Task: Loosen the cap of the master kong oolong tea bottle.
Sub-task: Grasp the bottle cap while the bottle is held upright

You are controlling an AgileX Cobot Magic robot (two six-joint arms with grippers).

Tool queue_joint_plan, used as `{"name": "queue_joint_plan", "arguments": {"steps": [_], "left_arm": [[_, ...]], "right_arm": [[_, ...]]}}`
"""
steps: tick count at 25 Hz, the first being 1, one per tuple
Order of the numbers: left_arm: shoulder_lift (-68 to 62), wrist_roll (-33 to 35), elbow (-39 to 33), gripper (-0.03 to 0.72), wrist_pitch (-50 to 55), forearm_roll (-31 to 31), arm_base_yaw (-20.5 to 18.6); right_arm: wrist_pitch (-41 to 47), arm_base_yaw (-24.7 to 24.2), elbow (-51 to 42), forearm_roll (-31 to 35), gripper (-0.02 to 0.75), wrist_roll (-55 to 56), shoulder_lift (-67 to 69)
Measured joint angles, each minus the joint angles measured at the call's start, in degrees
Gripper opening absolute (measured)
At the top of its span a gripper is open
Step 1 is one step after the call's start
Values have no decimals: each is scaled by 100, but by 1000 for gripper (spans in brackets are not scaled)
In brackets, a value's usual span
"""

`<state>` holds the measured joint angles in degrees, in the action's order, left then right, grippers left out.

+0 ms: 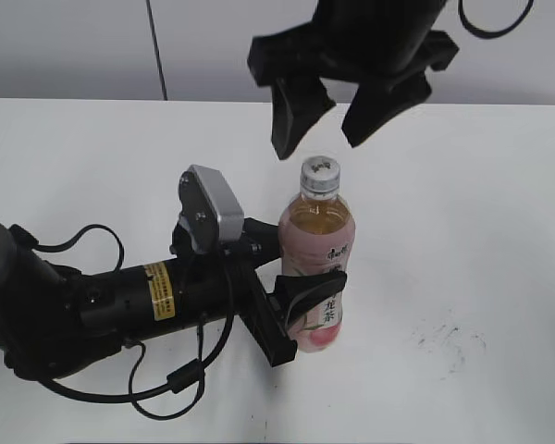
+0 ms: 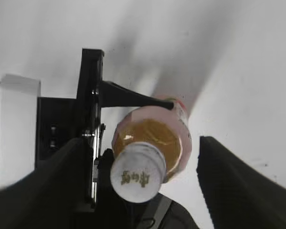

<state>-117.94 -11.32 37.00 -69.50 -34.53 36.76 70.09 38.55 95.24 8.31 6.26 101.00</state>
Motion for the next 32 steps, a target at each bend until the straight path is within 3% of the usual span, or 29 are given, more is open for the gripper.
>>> {"name": "queue_joint_plan", "arguments": {"steps": [5, 7, 9, 11, 14, 20, 22, 25, 27, 32], "left_arm": [[0, 0, 0, 391, 0, 0, 0], [0, 0, 0, 391, 0, 0, 0], [0, 0, 0, 391, 0, 0, 0], [0, 0, 0, 391, 0, 0, 0], [0, 0, 0, 391, 0, 4, 0], [0, 6, 0, 391, -5, -1, 0], [0, 18, 0, 391, -5, -12, 0], [0, 19, 0, 391, -5, -12, 0], [0, 19, 0, 391, -5, -17, 0], [0, 4, 0, 391, -5, -11, 0]], "right_arm": [[0, 0, -415, 225, 528, 10, 5], [0, 0, -442, 248, 445, 3, 5], [0, 0, -442, 248, 293, -167, 5], [0, 0, -442, 248, 274, -592, 5], [0, 0, -442, 268, 274, -2177, 5], [12, 0, -442, 272, 273, -7031, 5], [23, 0, -442, 286, 273, -7794, 5], [23, 0, -442, 336, 273, -8048, 5], [23, 0, -442, 389, 307, -8027, 5], [4, 0, -434, 813, 593, -7052, -26]]}}
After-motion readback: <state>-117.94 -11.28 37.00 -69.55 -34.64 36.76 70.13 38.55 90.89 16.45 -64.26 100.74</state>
